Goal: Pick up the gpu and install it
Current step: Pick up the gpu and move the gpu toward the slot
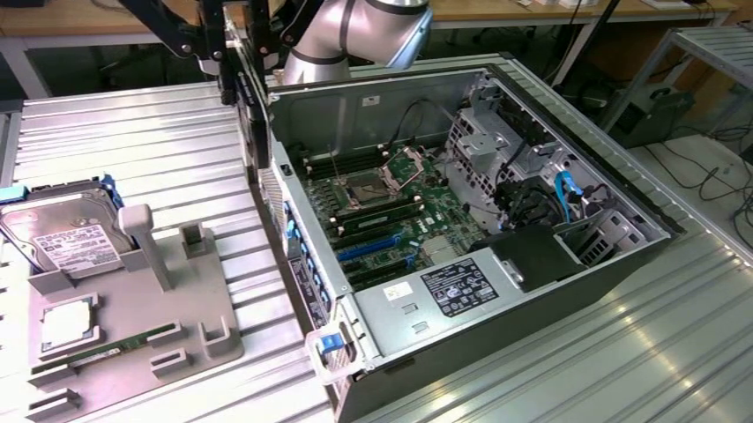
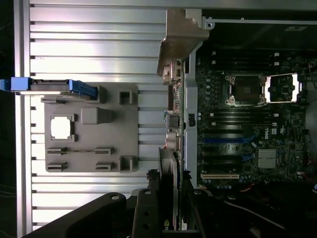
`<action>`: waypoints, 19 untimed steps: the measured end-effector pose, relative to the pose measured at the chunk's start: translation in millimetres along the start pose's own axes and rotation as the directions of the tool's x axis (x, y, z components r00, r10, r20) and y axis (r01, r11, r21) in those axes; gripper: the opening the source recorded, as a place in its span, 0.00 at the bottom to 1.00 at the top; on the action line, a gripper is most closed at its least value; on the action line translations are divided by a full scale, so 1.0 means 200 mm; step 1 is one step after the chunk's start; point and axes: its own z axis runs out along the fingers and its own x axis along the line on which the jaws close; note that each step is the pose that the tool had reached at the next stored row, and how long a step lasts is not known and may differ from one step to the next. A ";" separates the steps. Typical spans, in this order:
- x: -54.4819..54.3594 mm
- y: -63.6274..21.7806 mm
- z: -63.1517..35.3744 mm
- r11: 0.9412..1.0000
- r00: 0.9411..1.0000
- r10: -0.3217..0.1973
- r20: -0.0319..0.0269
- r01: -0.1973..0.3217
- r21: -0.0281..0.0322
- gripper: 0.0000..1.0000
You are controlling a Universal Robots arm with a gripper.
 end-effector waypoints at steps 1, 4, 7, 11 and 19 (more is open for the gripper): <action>-0.01 0.000 0.000 1.000 1.000 0.000 0.000 0.000 0.000 0.27; -0.02 0.000 0.000 1.000 1.000 0.000 0.000 0.000 0.000 0.27; -0.03 0.000 0.001 1.000 1.000 0.000 0.000 0.000 0.000 0.27; -0.06 -0.001 0.001 1.000 1.000 0.000 0.000 0.000 0.000 0.27; -0.11 -0.001 0.003 1.000 1.000 0.000 0.000 0.000 0.000 0.27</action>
